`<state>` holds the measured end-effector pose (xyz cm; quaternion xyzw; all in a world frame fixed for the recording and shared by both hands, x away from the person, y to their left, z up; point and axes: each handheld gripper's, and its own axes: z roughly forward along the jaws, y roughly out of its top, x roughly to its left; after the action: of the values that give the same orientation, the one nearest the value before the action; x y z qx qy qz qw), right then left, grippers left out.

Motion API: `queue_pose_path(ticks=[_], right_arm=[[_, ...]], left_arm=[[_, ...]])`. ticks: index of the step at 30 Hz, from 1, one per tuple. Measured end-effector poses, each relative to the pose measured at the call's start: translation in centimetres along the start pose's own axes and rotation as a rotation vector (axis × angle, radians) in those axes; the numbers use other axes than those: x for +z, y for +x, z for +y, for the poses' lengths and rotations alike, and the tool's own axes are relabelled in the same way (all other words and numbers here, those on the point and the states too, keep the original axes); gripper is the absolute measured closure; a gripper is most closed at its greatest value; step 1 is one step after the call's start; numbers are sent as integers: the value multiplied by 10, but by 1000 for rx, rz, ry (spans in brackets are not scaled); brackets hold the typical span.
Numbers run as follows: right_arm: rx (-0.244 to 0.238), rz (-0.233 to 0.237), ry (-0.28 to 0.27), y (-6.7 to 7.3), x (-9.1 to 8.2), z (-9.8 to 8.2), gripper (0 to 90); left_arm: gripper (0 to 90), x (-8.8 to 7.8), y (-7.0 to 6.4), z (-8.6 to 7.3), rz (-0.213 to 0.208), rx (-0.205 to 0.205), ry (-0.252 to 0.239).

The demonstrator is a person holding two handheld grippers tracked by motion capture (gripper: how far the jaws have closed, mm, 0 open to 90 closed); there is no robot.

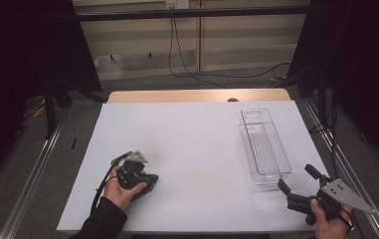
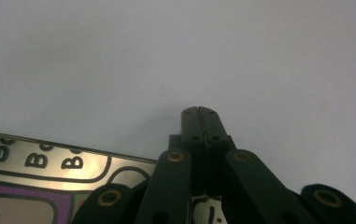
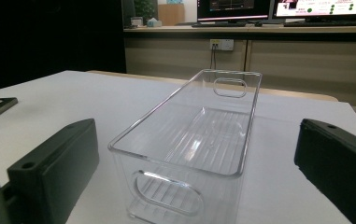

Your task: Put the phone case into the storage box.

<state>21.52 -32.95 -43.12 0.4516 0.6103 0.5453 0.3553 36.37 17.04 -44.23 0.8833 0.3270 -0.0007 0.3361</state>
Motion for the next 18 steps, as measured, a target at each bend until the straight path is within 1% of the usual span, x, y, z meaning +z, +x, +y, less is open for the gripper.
queue_pose_path(ticks=[5, 8, 9, 10, 15, 16, 18], right_arm=[[-1, 1, 0, 0, 0, 0, 0], [-2, 3, 1, 0, 0, 0, 0], [-2, 3, 1, 0, 0, 0, 0], [-3, 3, -1, 0, -1, 0, 0], [-1, 3, -1, 0, -1, 0, 0], [-1, 2, -2, 0, -1, 0, 0], [-1, 1, -2, 0, -1, 0, 0]], left_arm=[[900, -3, 0, -5, -2, -7, -4], [900, -5, -2, -8, -2, -20, -6], [900, -7, -2, -9, -2, -13, -1], [900, -8, -3, -11, -5, -20, -3], [900, -11, -3, -15, -12, -15, -5], [900, -11, -3, -16, -13, -21, -5], [900, -13, -4, -19, -12, -11, -6]])
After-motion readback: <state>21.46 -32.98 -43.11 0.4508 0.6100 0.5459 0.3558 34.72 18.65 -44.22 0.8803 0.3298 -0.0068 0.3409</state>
